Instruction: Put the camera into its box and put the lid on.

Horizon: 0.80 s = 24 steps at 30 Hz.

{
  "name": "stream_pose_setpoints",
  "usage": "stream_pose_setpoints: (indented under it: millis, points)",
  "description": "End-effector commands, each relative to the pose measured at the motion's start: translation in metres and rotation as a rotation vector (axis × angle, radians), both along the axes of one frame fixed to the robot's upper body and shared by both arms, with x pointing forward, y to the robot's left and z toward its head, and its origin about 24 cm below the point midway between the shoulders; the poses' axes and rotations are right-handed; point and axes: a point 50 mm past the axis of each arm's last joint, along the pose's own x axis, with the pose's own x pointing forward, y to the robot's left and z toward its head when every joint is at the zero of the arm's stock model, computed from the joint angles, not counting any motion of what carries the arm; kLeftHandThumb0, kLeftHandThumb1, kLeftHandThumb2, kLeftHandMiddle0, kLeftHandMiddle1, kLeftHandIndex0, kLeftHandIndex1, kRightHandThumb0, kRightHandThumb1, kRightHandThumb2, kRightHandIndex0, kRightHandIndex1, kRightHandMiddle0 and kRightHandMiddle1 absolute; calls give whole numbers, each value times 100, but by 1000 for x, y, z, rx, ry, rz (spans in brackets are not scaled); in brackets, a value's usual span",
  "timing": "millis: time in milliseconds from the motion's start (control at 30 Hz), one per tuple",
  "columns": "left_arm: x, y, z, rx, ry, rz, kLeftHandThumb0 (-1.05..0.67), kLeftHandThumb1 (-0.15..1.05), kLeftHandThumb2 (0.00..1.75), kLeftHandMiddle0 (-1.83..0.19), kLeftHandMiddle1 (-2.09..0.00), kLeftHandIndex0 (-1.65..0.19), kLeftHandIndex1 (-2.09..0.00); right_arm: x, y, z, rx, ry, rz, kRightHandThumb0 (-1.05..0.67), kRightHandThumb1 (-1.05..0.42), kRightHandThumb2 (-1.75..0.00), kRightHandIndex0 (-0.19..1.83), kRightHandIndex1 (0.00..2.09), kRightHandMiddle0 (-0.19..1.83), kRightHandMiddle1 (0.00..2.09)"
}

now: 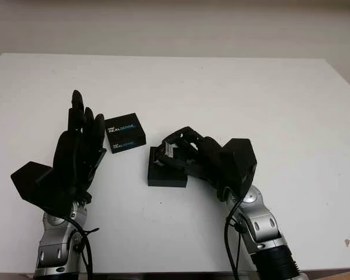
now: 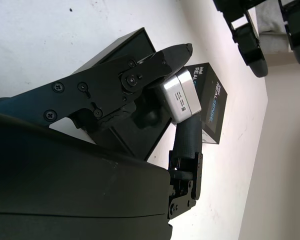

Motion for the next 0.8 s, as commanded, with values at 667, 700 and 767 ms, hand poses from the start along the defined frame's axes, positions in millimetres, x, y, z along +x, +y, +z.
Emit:
stream_pose_setpoints:
  millis: [667,700,767]
  points:
    - [-2,-1,1,13,-4,-1,-71,105,46,19,0,19,0,-15,1,-32,-139,-43,90,-43,-103,-5,18,6,18,176]
    - [-2,-1,1,13,-4,0,-71,105,46,19,0,19,0,-15,1,-32,-152,-56,93,-43,-103,-5,18,6,18,176]
    - [-2,-1,1,14,-2,0,-72,105,46,19,0,19,0,-16,1,-32,-191,-83,108,-44,-103,-5,17,5,16,173]
